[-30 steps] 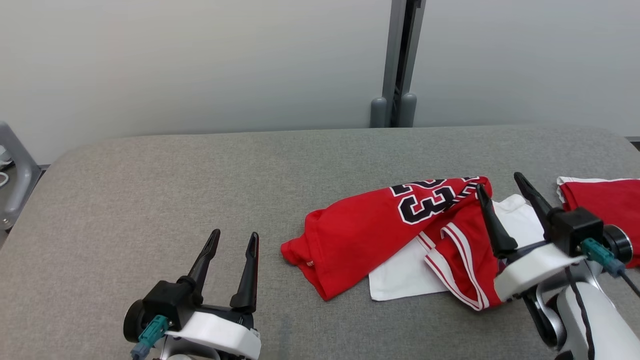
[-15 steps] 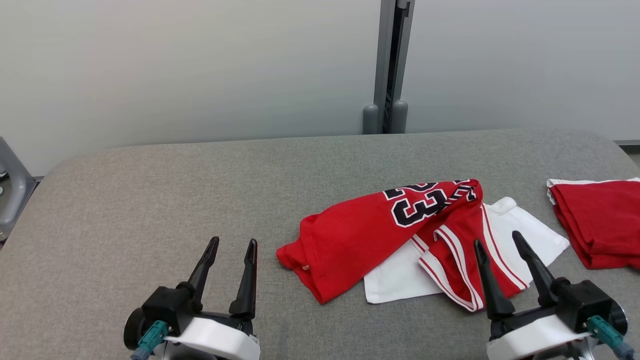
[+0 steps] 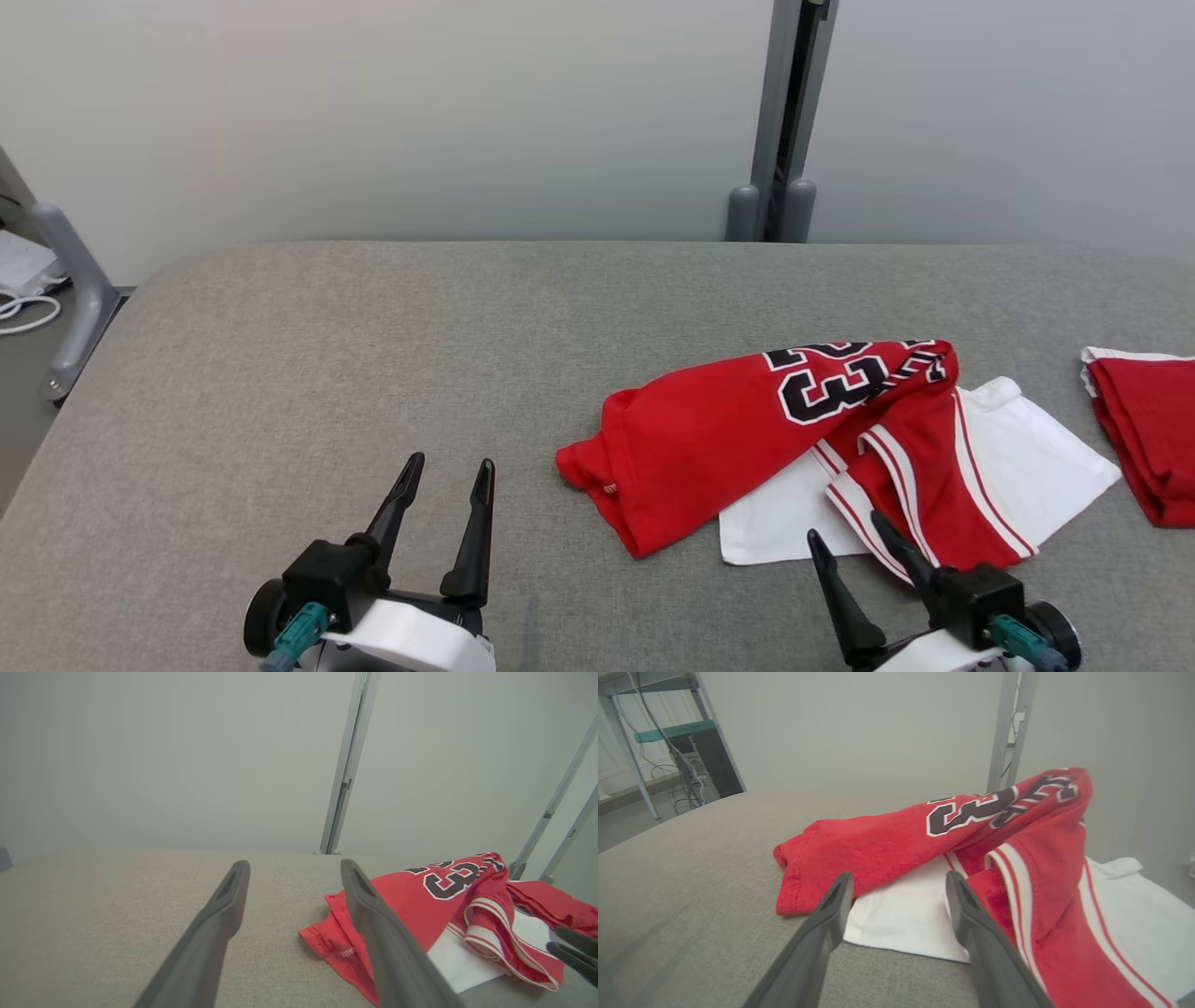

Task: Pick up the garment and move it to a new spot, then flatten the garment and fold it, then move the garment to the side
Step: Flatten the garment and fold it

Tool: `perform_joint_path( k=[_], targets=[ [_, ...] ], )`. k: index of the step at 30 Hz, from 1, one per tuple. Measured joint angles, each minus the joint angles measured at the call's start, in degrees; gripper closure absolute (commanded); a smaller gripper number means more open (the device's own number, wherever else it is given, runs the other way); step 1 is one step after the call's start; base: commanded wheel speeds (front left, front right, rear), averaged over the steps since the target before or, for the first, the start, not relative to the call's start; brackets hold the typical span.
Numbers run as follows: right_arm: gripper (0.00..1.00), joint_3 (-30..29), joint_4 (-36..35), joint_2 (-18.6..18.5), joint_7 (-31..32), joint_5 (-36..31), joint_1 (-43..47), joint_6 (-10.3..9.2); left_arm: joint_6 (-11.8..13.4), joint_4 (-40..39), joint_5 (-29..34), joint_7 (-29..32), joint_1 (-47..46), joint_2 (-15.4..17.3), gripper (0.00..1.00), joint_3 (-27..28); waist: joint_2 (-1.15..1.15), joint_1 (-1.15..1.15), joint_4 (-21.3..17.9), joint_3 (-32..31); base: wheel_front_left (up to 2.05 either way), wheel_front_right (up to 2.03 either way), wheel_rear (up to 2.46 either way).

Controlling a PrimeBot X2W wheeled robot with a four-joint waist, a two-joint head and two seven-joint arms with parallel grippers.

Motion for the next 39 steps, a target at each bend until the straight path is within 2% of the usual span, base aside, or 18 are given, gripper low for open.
perform_joint_path(
  k=[1, 4, 7, 18, 19, 20, 21, 22, 28, 39],
  targets=[
    [0.0, 1.8, 4.3, 0.2, 0.0, 0.1, -2.1, 0.0, -0.1, 0.2, 0.1, 0.0, -0.2, 0.0, 0.0, -0.2, 0.0, 0.0, 0.9, 0.5, 0.0, 0.0, 0.0],
    [0.0, 3.8, 11.3, 0.5, 0.0, 1.0, -5.1, 0.0, -0.3, 0.4, 0.3, 0.0, -0.6, 0.0, 0.0, -0.4, 0.0, 0.0, 2.4, 1.1, 0.0, 0.0, 0.0],
    [0.0, 4.1, 17.6, 0.6, 0.0, 1.0, -8.1, 0.0, -0.5, 0.8, 0.4, 0.0, -1.0, 0.0, 0.0, -0.8, 0.0, 0.0, 4.0, 1.7, 0.0, 0.0, 0.0],
    [0.0, 5.3, 28.4, 1.2, -0.1, 1.0, -14.0, 0.0, -0.7, 1.1, 0.4, 0.0, -1.9, 0.0, 0.0, -1.6, 0.0, 0.0, 8.3, 3.2, 0.0, 0.0, 0.0],
    [0.47, 5.4, 29.7, 1.2, -0.1, 1.0, -14.5, 0.0, -0.8, 1.1, 0.4, 0.0, -2.1, 0.0, 0.0, -1.7, 0.0, 0.0, 8.5, 3.4, 0.0, 0.0, 0.0],
    [0.63, 5.6, 31.0, 1.1, -0.1, 1.1, -14.9, 0.0, -0.8, 1.1, 0.4, 0.0, -2.1, 0.0, 0.0, -1.6, 0.0, 0.0, 8.7, 3.5, 0.0, 0.0, 0.0],
    [0.93, 5.8, 32.1, 1.2, -0.2, 1.1, -15.4, 0.0, -0.8, 1.1, 0.4, 0.0, -2.1, 0.0, 0.0, -1.6, 0.0, 0.0, 8.9, 3.5, 0.0, 0.0, 0.0],
    [1.0, 6.1, 33.0, 1.1, -0.2, 1.0, -15.9, 0.0, -0.8, 1.1, 0.5, 0.0, -2.1, 0.0, 0.0, -1.6, 0.0, 0.0, 9.0, 3.6, 0.0, 0.0, 0.0],
    [1.0, 7.2, 34.2, 1.2, -0.1, 1.1, -17.3, 0.0, -0.6, 1.1, 0.5, 0.0, -2.1, 0.0, 0.0, -1.5, 0.0, 0.0, 8.5, 3.3, 0.0, 0.0, 0.0],
    [1.0, 8.4, 29.2, 0.7, -0.1, 1.2, -14.5, 0.0, -0.4, 0.9, 0.0, 0.0, -1.8, 0.0, 0.0, -1.6, 0.0, 0.0, 4.3, 1.3, 0.0, 0.0, 0.0]
  ],
)
